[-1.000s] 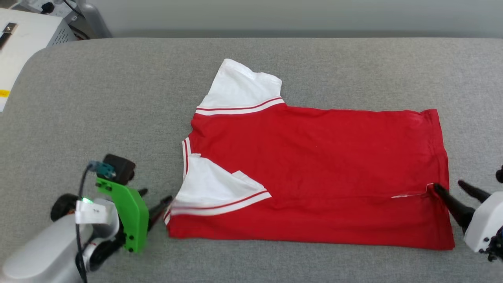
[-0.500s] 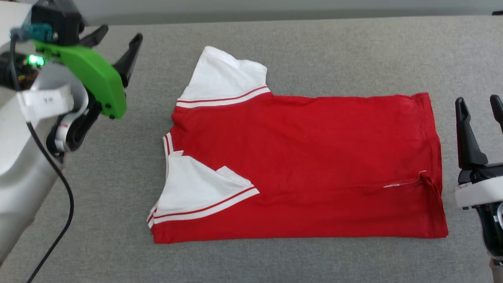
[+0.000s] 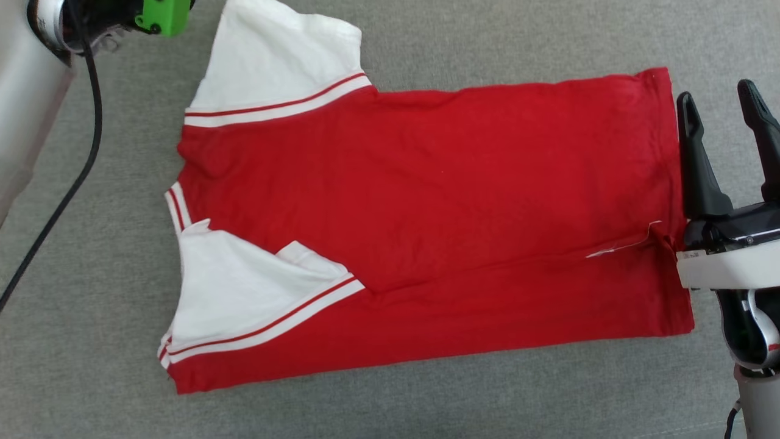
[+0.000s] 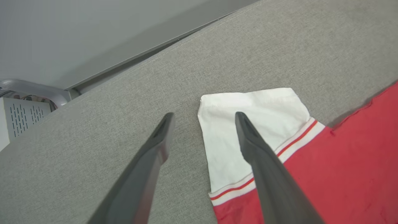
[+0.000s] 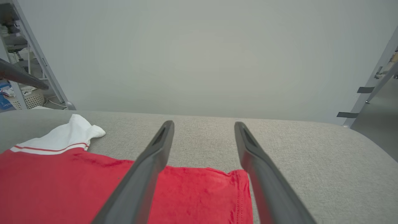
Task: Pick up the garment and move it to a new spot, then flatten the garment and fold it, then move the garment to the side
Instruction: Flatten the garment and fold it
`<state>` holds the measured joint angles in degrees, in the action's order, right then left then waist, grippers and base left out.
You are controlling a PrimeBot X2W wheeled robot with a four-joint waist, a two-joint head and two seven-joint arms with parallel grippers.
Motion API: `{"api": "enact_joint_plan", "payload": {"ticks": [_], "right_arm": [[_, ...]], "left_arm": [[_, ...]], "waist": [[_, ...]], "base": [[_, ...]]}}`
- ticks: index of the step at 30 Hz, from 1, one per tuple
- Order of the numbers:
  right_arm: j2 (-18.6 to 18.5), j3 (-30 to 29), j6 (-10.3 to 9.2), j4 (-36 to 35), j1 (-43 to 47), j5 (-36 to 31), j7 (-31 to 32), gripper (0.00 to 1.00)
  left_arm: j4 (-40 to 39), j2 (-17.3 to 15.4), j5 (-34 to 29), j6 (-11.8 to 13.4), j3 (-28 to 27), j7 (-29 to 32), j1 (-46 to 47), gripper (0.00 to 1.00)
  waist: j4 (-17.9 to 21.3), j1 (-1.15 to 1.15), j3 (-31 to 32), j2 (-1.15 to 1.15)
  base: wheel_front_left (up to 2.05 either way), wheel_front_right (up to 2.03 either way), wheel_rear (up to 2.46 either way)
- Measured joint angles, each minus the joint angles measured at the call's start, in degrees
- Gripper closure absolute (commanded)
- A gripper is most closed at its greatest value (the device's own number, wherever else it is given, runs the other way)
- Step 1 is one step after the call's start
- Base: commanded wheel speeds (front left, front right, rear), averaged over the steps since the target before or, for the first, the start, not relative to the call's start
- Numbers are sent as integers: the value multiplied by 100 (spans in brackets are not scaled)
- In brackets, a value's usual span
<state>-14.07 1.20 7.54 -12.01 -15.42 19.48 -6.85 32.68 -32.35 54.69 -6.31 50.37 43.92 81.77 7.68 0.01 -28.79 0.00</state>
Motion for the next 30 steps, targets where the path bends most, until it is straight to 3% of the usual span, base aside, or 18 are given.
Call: {"api": "enact_joint_plan", "payload": {"ticks": [7,13,14,15,16,24,30], "right_arm": [[-18,162,0,101,-265,48,-109,0],[-83,178,0,300,-325,120,-210,0],[-88,169,0,331,-328,156,-231,0],[-94,155,0,361,-329,189,-244,0],[-102,135,0,383,-330,221,-250,0],[-608,-129,0,505,-697,358,-137,0],[-1515,124,0,599,-1310,609,943,0]], "left_arm": [[680,43,-27,-35,345,646,281,0],[839,-67,-12,-62,466,772,325,0],[827,-101,3,-76,471,793,354,5],[801,-137,22,-76,489,806,363,60],[770,-166,34,-77,503,804,365,100],[398,-220,145,-98,699,7,75,100],[-94,-236,237,-101,849,-661,-283,100]], "waist": [[334,1,-607,0],[639,-1,-892,0],[676,-1,-919,0],[704,-1,-937,0],[718,-1,-943,0],[618,0,-721,0],[385,0,-352,0]], "base": [[0,0,0],[0,0,0],[0,0,0],[0,0,0],[0,0,0],[0,0,0],[0,0,0]]}}
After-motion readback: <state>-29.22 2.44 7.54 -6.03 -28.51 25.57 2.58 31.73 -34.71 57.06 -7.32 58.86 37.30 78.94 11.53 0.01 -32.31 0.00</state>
